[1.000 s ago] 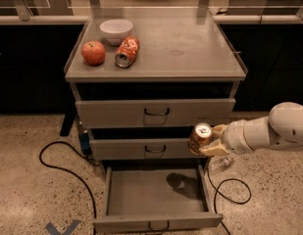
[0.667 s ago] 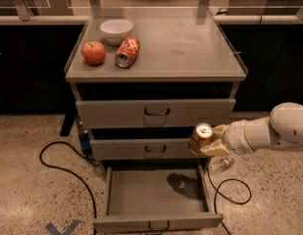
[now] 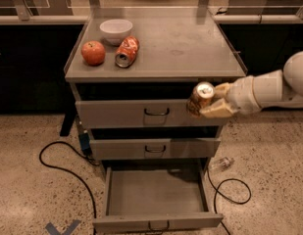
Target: Pick orange can from bottom drawer and place on counter
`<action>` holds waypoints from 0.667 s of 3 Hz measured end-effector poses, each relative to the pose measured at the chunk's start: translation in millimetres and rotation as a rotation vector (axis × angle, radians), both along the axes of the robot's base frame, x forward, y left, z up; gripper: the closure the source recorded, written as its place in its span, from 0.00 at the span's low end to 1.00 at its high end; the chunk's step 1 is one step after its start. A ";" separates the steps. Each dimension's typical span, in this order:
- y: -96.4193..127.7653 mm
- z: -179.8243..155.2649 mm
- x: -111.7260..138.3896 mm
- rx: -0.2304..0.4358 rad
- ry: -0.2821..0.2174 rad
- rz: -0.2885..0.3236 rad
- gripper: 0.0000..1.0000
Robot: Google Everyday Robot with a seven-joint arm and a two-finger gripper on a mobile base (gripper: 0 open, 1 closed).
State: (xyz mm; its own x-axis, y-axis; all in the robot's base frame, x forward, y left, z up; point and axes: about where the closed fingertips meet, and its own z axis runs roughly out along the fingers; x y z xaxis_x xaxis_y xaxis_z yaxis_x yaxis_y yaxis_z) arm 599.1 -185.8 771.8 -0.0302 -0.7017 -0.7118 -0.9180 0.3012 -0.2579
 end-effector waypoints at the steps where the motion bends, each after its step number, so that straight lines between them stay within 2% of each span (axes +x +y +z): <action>1: -2.0 92.2 21.0 0.034 -0.116 0.035 1.00; 2: -9.4 130.1 33.2 0.040 -0.189 0.022 1.00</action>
Offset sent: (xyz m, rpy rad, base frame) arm 0.0181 -0.0014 0.0812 0.0302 -0.1014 0.0325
